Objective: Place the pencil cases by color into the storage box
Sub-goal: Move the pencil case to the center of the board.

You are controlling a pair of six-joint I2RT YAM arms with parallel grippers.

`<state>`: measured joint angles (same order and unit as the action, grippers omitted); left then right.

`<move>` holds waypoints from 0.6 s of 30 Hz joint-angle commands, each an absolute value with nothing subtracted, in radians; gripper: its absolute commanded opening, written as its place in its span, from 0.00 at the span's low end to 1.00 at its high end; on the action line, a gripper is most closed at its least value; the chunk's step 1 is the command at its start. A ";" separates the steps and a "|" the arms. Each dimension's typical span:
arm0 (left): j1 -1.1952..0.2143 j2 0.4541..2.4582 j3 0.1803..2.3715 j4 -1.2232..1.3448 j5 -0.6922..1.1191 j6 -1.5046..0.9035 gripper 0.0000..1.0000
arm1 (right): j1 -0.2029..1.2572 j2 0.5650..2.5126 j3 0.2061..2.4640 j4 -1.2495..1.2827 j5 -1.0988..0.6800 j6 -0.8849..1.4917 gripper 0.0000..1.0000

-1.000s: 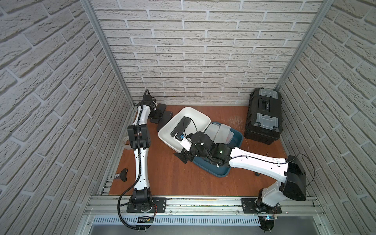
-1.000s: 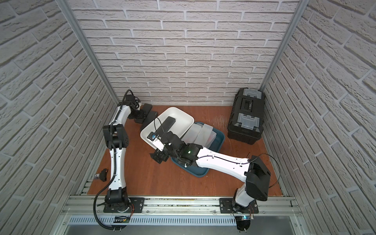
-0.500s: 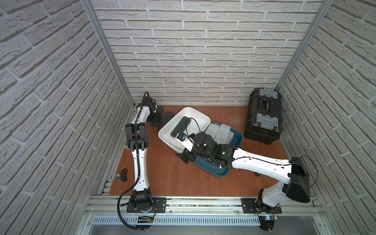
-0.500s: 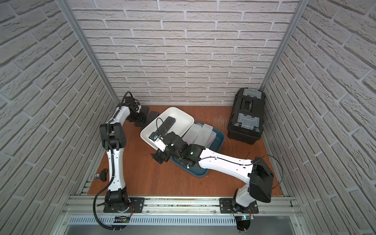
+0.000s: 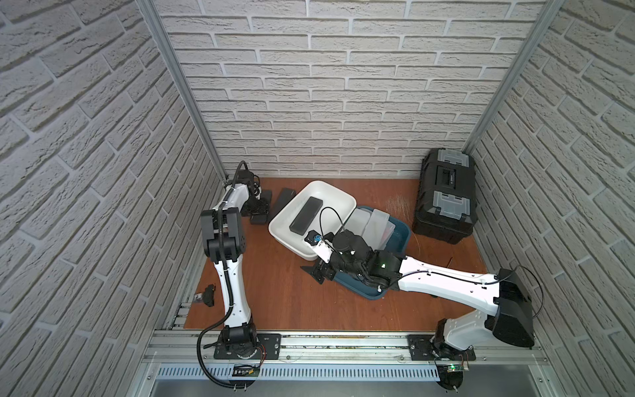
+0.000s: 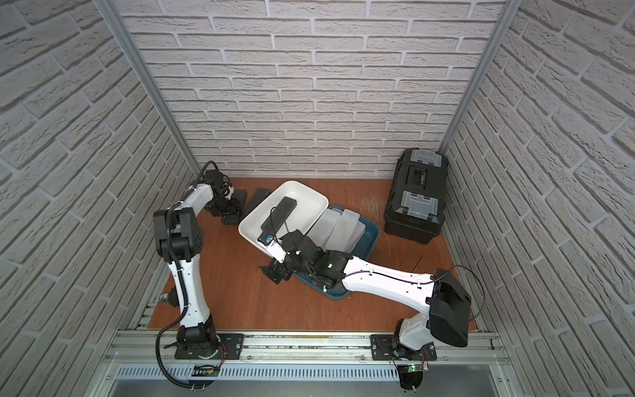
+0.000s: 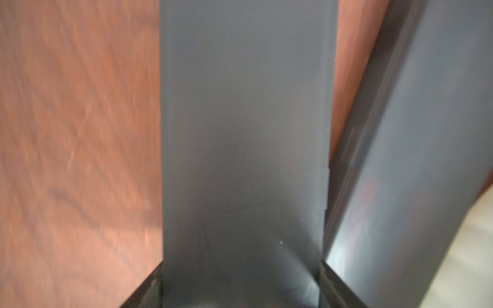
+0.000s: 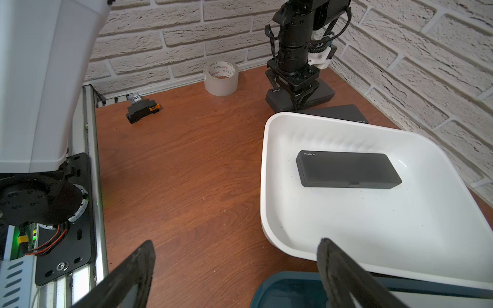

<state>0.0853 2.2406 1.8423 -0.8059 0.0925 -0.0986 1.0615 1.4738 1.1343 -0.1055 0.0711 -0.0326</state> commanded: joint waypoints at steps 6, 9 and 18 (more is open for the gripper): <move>0.090 2.067 1.678 -0.836 0.066 -0.121 0.74 | 1.072 1.469 1.106 -0.008 0.041 -0.010 0.95; 0.090 2.078 1.714 -0.854 0.066 -0.118 0.78 | 1.072 1.477 1.110 -0.008 0.031 -0.011 0.95; 0.089 2.221 1.864 -0.918 0.059 -0.101 0.84 | 1.073 1.462 1.113 -0.031 0.048 -0.017 0.95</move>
